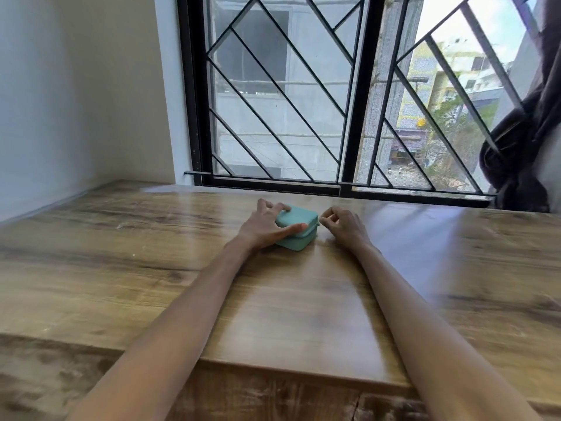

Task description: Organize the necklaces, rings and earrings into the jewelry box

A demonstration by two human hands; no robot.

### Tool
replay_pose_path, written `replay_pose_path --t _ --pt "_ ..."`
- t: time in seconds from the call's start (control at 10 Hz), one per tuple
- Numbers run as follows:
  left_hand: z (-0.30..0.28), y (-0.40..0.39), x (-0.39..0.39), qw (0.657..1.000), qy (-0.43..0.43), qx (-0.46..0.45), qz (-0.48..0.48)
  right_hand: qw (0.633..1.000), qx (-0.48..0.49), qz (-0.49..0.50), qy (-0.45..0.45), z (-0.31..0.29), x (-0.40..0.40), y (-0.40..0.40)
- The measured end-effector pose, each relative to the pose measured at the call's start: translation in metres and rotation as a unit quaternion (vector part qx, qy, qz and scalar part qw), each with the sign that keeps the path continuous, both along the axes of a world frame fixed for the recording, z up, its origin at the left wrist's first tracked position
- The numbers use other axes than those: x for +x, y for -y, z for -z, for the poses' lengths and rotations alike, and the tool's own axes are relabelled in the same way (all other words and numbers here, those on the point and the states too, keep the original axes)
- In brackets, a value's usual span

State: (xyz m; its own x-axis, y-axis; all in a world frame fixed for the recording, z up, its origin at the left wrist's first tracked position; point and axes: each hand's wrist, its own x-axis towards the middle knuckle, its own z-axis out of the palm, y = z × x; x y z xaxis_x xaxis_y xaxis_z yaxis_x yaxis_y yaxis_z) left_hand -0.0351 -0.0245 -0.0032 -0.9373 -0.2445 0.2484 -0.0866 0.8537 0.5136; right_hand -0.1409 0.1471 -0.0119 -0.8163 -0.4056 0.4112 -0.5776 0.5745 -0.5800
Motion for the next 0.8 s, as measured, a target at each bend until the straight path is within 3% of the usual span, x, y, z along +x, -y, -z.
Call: replay_pose_path --t 0.1,0.2,0.3,0.4,0.7,0.8 --pt "-0.001 -0.009 0.002 0.999 -0.007 -0.01 -0.047 0.996 -0.069 -0.012 0.06 -0.001 0.011 0.001" --pt "0.001 -0.015 0.003 0.995 -0.019 0.06 -0.076 0.978 -0.147 -0.038 0.142 -0.003 0.029 0.006" --pt "0.003 -0.012 0.001 0.976 -0.047 0.206 -0.047 0.97 -0.18 -0.027 0.163 0.0 0.032 0.007" --pt "0.003 -0.013 0.0 0.909 -0.094 0.407 0.015 0.95 -0.242 -0.012 0.199 0.001 0.028 0.003" --pt "0.003 -0.01 -0.003 0.869 -0.102 0.481 0.05 0.923 -0.297 -0.028 0.243 -0.003 0.023 -0.001" --pt "0.013 -0.008 -0.002 0.887 -0.117 0.447 0.021 0.94 -0.272 0.0 0.207 0.003 0.026 -0.002"
